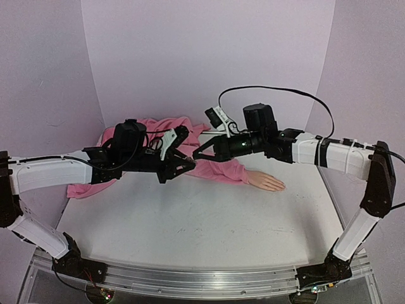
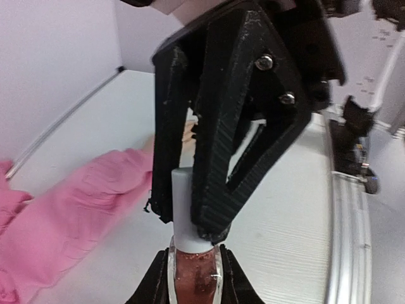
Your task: Paint the nails
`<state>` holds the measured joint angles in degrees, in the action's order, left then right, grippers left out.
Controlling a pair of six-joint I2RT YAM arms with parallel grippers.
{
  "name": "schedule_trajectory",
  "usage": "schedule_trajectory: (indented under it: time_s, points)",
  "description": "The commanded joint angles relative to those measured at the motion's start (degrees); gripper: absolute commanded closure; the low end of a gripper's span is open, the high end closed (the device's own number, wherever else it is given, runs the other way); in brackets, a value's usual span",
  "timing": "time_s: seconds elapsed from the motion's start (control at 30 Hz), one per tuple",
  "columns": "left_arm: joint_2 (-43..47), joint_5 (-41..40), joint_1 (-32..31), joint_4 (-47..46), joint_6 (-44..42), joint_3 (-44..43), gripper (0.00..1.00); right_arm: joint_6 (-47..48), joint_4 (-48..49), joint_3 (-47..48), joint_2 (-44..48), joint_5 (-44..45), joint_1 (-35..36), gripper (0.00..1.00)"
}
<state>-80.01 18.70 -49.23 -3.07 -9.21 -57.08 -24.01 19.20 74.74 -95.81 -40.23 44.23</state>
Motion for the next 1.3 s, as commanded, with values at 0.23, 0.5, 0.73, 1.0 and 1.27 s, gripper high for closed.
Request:
schedule_trajectory:
  time_s: [0.23,0.5,0.73,1.0,1.27]
  points:
    - [1.02,42.44,4.58,-3.57,4.17,-1.58,1.00,23.17,-2.33,-0.63,2.10,-29.21,1.39,1.00]
    - [1.67,22.75,4.54,-3.48,2.77,0.12,1.00,15.92,-2.23,-3.06,5.16,-3.65,1.26,0.32]
    - [4.75,0.48,4.26,-3.58,0.71,2.93,1.00,-0.13,-0.54,-3.68,6.18,11.76,1.30,0.15]
    - [4.15,-3.63,2.07,-3.55,-1.13,2.44,1.00,-15.24,6.95,-2.72,1.44,10.83,1.30,0.20]
    - [2.32,-5.11,-0.07,-3.54,-2.53,1.00,1.00,-18.50,12.02,-1.10,-1.17,6.97,1.88,0.40]
